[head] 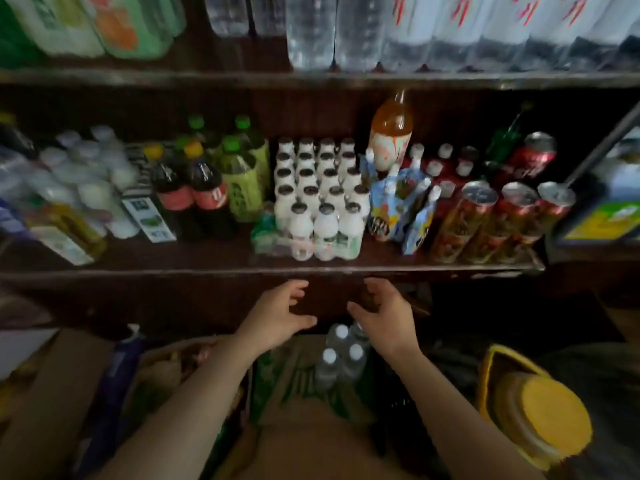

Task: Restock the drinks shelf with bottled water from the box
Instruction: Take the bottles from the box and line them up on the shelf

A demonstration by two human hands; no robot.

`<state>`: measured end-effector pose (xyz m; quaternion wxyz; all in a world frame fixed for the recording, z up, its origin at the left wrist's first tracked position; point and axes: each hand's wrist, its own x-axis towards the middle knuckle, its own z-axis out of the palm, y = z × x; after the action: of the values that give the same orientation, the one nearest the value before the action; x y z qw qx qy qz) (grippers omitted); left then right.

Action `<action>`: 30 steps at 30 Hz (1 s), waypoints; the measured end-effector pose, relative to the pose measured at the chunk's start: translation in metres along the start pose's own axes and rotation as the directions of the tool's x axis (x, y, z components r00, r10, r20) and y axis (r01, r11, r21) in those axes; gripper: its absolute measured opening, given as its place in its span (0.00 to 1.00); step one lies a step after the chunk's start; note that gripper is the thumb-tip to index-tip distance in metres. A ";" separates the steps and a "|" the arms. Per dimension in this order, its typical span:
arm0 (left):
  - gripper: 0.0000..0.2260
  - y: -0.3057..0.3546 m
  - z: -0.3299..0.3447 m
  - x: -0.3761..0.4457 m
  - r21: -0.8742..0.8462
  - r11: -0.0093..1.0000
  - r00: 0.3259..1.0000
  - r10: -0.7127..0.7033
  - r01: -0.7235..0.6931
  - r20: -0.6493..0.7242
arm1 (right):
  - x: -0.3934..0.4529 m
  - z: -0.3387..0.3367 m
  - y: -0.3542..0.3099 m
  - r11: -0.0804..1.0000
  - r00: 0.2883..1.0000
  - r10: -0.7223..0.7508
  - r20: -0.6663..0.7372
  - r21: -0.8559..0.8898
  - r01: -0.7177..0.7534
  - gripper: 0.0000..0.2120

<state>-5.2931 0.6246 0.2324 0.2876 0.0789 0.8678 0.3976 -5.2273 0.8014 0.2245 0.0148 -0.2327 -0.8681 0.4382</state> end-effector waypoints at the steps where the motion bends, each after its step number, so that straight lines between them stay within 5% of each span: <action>1: 0.34 -0.022 0.018 0.007 0.017 0.999 0.999 -0.034 0.034 0.038 | -0.003 0.014 0.022 0.999 1.000 0.029 -0.004 0.014 -0.029 0.27; 6: 0.45 -0.124 0.102 0.051 0.070 0.995 0.990 -0.085 0.077 0.113 | -0.017 0.085 0.127 0.991 0.992 0.104 -0.071 0.087 -0.098 0.27; 9: 0.48 -0.168 0.145 0.083 -0.004 0.997 0.989 -0.074 0.075 0.125 | -0.024 0.125 0.181 0.989 0.978 0.103 -0.182 0.123 -0.081 0.20; 16: 0.34 -0.233 0.210 0.144 -0.165 0.986 0.995 0.046 -0.030 0.094 | -0.023 0.212 0.282 0.945 0.948 0.302 -0.099 0.161 -0.284 0.14; 22: 0.32 -0.239 0.211 0.143 -0.139 0.987 0.996 0.083 -0.080 0.020 | -0.011 0.238 0.287 0.953 0.961 0.269 0.058 0.125 -0.275 0.15; 30: 0.26 -0.200 0.156 0.089 -0.195 0.974 0.993 0.111 -0.117 -0.039 | -0.034 0.222 0.232 0.959 0.982 0.147 0.115 0.226 -0.170 0.33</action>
<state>-5.2597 0.6233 -0.0346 0.2584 0.0941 0.8221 0.4986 -5.1576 0.7380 -0.0840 -0.0352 -0.2767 -0.7883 0.5485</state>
